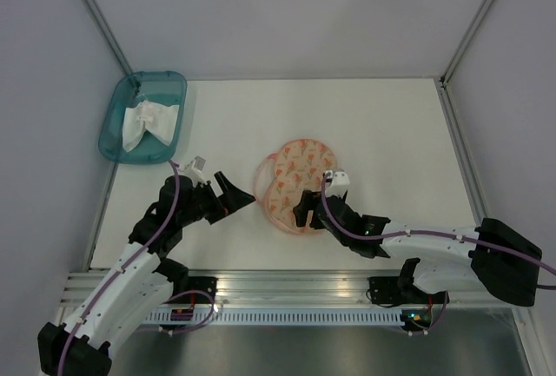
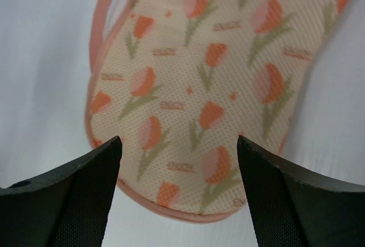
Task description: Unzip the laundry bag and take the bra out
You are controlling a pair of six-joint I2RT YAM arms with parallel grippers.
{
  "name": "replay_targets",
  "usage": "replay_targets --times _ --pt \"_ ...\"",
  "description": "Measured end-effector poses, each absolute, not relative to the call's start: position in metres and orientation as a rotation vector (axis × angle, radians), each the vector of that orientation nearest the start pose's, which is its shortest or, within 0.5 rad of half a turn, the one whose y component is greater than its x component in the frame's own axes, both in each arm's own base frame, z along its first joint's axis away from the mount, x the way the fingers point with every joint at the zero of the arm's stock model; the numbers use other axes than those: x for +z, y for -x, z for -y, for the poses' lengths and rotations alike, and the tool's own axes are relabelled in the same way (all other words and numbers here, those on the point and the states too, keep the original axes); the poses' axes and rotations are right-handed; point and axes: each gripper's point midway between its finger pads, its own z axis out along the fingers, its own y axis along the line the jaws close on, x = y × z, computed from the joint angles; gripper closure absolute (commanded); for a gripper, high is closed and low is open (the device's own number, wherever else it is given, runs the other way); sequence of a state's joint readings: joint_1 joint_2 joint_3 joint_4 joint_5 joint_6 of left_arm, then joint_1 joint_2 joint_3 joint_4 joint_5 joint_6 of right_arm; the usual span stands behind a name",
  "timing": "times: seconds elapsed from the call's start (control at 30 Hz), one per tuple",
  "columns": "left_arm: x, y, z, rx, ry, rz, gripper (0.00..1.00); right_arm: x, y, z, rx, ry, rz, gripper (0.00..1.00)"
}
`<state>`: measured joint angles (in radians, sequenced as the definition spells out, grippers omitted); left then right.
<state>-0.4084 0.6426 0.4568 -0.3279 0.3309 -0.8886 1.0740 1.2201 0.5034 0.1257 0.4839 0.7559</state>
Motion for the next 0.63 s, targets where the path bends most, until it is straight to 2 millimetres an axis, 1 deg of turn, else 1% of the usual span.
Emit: replay_targets --times 0.1,0.17,0.23,0.3,0.37,0.43,0.5,0.57,0.63 --pt "0.149 -0.192 0.178 -1.091 0.323 -2.241 0.0 0.064 -0.205 -0.25 0.554 -0.061 -2.167 0.13" --pt "0.148 -0.191 0.178 -1.089 0.325 -2.246 0.0 0.056 -0.203 -0.243 0.544 -0.102 -2.179 0.12" --pt "0.149 -0.191 0.178 -1.089 0.318 -2.244 0.0 0.054 -0.202 -0.24 0.546 -0.129 -2.179 0.11" --pt "0.151 -0.189 0.179 -1.098 0.294 -2.236 0.0 0.062 -0.202 -0.239 0.573 -0.136 -2.158 0.08" --pt "0.155 -0.187 0.179 -1.106 0.259 -2.217 0.0 0.077 -0.203 -0.24 0.613 -0.134 -2.118 0.02" --pt "0.159 -0.185 0.18 -1.116 0.223 -2.202 0.0 0.096 -0.203 -0.24 0.65 -0.118 -2.07 0.02" --pt "0.161 -0.183 0.181 -1.121 0.191 -2.192 0.0 0.109 -0.203 -0.238 0.669 -0.1 -2.037 0.02" --pt "0.163 -0.181 0.182 -1.133 0.161 -2.188 0.0 0.118 -0.203 -0.236 0.673 -0.077 -2.018 0.02" --pt "0.164 -0.18 0.183 -1.136 0.139 -2.18 0.0 0.12 -0.202 -0.235 0.666 -0.058 -2.017 0.02"
